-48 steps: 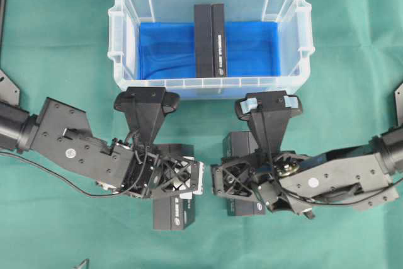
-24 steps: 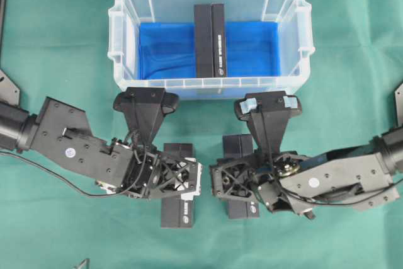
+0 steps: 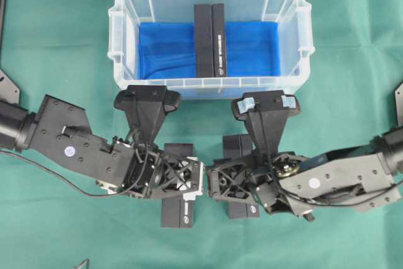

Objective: Take the box out of the case with both arms.
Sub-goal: 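Open both grippers to release the boxes and pull back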

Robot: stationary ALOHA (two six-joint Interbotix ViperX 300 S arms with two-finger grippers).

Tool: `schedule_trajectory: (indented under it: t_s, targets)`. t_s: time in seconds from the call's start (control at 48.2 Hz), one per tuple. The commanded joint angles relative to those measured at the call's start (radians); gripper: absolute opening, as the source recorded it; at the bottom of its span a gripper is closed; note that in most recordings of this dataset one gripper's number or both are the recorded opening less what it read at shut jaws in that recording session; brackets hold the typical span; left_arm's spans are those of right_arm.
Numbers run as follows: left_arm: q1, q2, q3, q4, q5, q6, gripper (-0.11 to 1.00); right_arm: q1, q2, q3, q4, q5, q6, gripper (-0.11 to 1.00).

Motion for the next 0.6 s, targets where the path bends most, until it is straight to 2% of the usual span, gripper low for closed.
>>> schedule_trajectory:
  t_s: [0.0,0.208,0.353,0.581]
  targets:
    - [-0.003,-0.040,-0.058,0.000,0.052,0.002,0.85,0.003,-0.060,-0.043,-0.006,0.040,-0.009,0.91]
    - [0.011,-0.063,-0.176,0.008,0.235,0.061,0.85,0.002,-0.100,-0.127,-0.015,0.167,-0.077,0.91]
    - [0.025,-0.091,-0.272,0.037,0.341,0.081,0.85,0.002,-0.115,-0.216,-0.044,0.279,-0.114,0.91]
    - [0.035,-0.110,-0.379,0.043,0.497,0.104,0.85,0.000,-0.117,-0.339,-0.069,0.420,-0.176,0.91]
